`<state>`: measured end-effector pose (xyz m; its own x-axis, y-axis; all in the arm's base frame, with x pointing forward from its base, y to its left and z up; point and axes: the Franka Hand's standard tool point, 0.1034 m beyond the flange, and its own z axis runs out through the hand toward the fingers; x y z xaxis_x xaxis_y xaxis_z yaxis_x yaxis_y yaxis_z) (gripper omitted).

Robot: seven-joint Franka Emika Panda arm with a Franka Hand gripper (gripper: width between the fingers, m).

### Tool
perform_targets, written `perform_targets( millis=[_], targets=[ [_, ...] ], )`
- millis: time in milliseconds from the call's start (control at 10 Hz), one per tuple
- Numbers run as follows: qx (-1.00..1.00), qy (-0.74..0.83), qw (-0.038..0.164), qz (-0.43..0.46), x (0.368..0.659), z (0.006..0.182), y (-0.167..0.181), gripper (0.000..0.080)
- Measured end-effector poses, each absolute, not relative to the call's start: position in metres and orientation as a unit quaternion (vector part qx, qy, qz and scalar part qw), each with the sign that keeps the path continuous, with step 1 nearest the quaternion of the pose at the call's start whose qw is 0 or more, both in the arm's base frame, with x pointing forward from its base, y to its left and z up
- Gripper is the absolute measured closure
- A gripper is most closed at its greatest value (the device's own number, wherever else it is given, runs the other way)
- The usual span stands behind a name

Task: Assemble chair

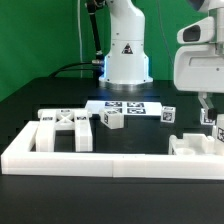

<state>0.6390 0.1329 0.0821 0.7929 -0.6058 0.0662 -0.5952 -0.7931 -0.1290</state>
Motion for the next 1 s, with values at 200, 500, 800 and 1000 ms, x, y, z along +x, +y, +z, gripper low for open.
perform_targets(
  millis=[200,500,800,1000],
  targets=[
    [-0.966,0.247,0.045,-0.056,0.639,0.0817,0.1323,0.0151],
    [-0.994,0.085,0.023,-0.064,0.639,0.0806,0.13,0.0151],
    [-0.996,-0.051,0.01,-0.067,0.6399,0.0808,0.1264,0.0151],
    [-0.992,-0.106,0.005,-0.067,0.6404,0.08,0.1229,0.0151]
  ],
)
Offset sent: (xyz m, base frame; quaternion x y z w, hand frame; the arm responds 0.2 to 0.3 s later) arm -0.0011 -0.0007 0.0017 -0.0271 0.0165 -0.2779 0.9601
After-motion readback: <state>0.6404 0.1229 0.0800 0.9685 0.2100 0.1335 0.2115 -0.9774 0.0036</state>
